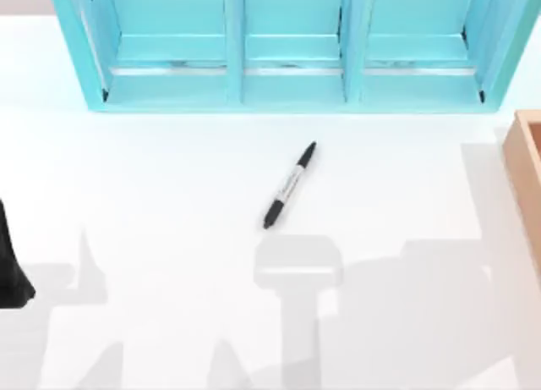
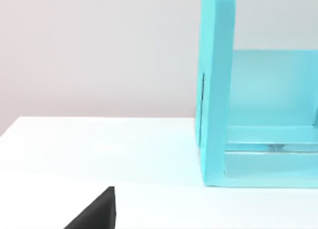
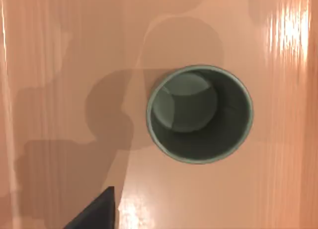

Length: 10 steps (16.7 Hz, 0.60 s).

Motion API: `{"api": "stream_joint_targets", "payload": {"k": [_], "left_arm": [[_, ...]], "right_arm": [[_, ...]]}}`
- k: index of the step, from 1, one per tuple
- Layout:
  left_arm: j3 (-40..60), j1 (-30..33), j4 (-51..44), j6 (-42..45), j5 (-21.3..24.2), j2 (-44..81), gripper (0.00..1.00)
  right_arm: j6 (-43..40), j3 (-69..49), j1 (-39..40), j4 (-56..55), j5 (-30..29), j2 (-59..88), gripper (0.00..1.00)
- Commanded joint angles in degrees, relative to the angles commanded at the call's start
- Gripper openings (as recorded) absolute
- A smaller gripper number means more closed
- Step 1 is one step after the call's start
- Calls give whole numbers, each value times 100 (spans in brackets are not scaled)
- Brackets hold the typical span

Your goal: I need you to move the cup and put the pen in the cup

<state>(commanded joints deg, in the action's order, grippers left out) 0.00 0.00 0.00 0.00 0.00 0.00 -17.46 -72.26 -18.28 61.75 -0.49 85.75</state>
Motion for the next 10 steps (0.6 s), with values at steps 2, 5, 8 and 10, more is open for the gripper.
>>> {"api": "stream_joint_targets", "payload": {"k": [2, 5, 8, 10], "left_arm": [[0, 0, 0, 0, 0, 0, 100], [0, 0, 0, 0, 0, 0, 100], [0, 0, 0, 0, 0, 0, 100], [0, 0, 0, 0, 0, 0, 100]], "right_arm": [[-148, -646, -153, 526, 13, 739, 100], [-305, -1334, -314, 1073, 40, 1530, 100], [-367, -1602, -376, 1280, 56, 1809, 100], [-367, -1602, -376, 1280, 56, 1809, 100]]}}
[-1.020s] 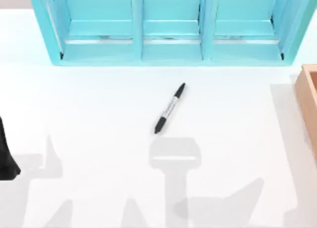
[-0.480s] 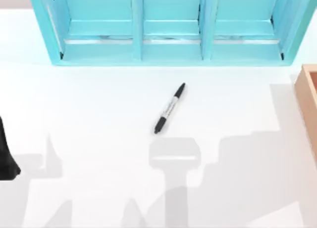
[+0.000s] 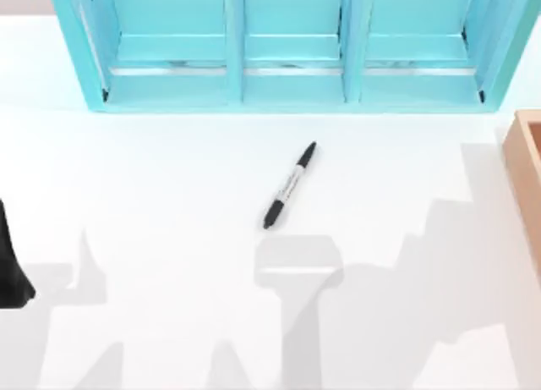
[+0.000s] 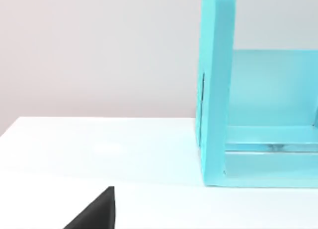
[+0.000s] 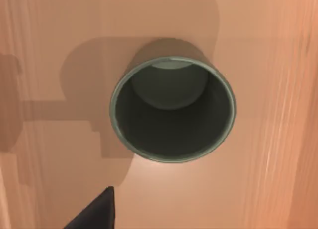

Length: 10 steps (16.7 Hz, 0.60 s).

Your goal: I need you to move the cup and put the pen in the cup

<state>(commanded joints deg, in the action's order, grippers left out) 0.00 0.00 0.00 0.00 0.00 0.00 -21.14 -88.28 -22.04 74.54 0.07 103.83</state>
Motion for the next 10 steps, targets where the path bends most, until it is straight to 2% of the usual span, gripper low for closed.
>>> {"api": "stream_joint_targets", "payload": {"k": [5, 10], "left_arm": [[0, 0, 0, 0, 0, 0, 100], [0, 0, 0, 0, 0, 0, 100]], "right_arm": [[18, 193, 18, -222, 0, 44, 100], [27, 1017, 23, -1282, -1, 270, 100]]}}
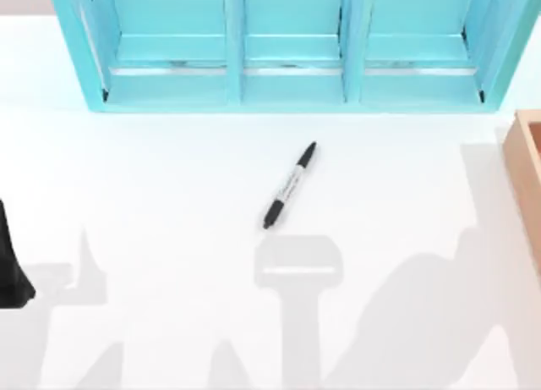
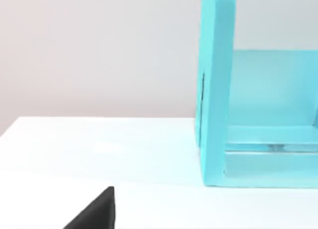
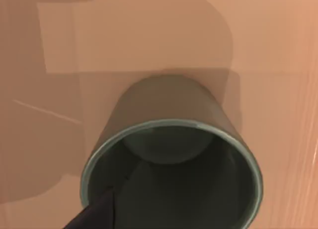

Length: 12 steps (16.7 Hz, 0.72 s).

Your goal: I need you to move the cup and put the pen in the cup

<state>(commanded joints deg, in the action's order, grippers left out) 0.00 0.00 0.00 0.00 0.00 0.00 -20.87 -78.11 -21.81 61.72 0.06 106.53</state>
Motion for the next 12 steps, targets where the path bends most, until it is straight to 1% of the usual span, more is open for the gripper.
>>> {"api": "stream_joint_targets", "payload": {"k": [4, 9, 12], "left_arm": [[0, 0, 0, 0, 0, 0, 100], [0, 0, 0, 0, 0, 0, 100], [0, 0, 0, 0, 0, 0, 100]], "right_arm": [[3, 617, 1, -810, -1, 191, 100], [3, 695, 0, -909, -1, 209, 100], [3, 695, 0, -909, -1, 209, 77]]}}
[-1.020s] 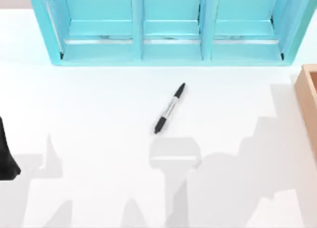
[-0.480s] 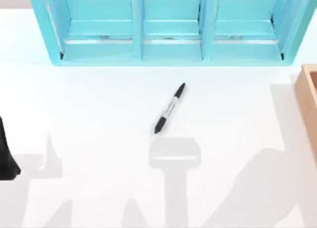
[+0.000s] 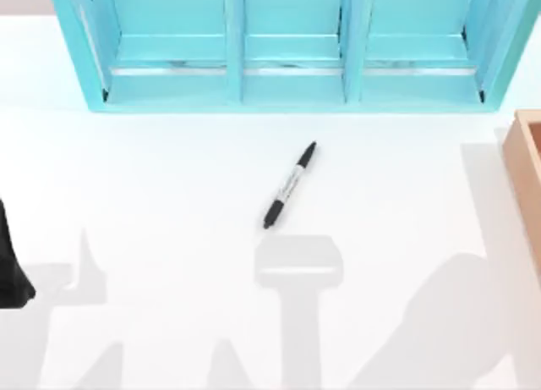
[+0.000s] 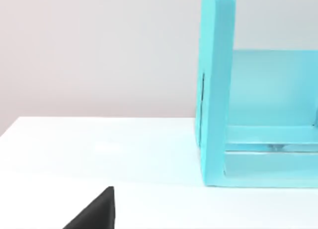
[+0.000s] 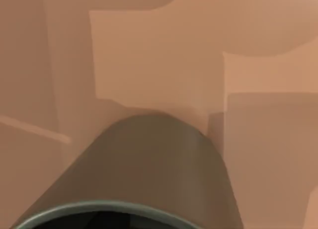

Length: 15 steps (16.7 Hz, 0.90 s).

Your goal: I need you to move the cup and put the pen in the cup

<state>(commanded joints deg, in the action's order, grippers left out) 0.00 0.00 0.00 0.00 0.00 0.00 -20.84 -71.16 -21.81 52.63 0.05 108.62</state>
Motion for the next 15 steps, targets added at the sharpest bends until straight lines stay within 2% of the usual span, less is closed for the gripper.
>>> {"api": "stream_joint_targets", "payload": {"k": [10, 15], "left_arm": [[0, 0, 0, 0, 0, 0, 100], [0, 0, 0, 0, 0, 0, 100]], "right_arm": [[0, 0, 0, 0, 0, 0, 2], [0, 0, 0, 0, 0, 0, 0]]}}
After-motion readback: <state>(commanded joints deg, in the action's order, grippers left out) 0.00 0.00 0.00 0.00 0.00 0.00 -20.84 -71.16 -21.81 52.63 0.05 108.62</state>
